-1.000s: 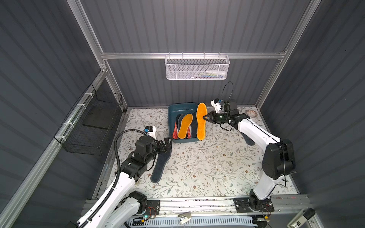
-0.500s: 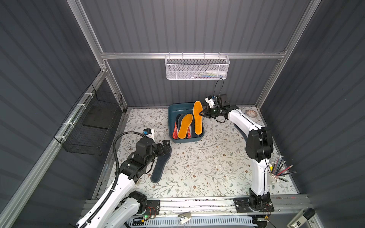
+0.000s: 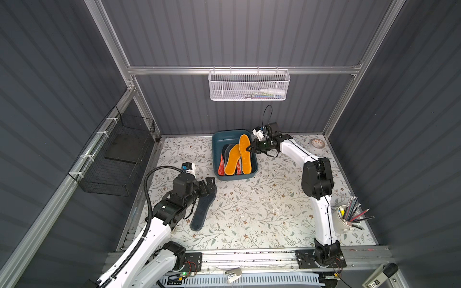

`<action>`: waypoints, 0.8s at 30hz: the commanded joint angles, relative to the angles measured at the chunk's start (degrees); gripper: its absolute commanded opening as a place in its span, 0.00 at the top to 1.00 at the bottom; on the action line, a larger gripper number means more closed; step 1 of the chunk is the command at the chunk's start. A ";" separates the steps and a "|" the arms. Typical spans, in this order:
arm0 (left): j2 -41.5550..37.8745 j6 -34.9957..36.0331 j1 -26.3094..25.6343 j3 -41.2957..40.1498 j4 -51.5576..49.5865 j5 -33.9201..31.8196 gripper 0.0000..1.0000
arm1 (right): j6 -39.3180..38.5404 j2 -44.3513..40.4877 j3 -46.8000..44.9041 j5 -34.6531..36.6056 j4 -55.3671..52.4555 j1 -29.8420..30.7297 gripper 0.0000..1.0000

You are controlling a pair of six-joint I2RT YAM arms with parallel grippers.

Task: Put the insoles into the storage box
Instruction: Place the insole in the storage box.

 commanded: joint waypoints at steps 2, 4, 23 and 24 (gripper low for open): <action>-0.13 -0.17 0.27 -0.11 -0.13 -0.15 0.00 | -0.25 1.93 3.09 0.86 -1.53 0.59 1.00; -0.38 -0.27 0.27 -0.14 -0.30 -0.13 0.00 | -0.28 2.68 3.70 1.96 -2.24 0.64 1.00; 0.08 -0.80 0.26 0.44 -2.29 -2.81 0.00 | -4.18 7.27 9.79 7.91 -9.31 0.57 0.95; 0.19 -0.89 0.28 0.47 -2.66 -3.25 0.00 | -4.41 7.51 10.17 8.26 -9.75 0.51 0.92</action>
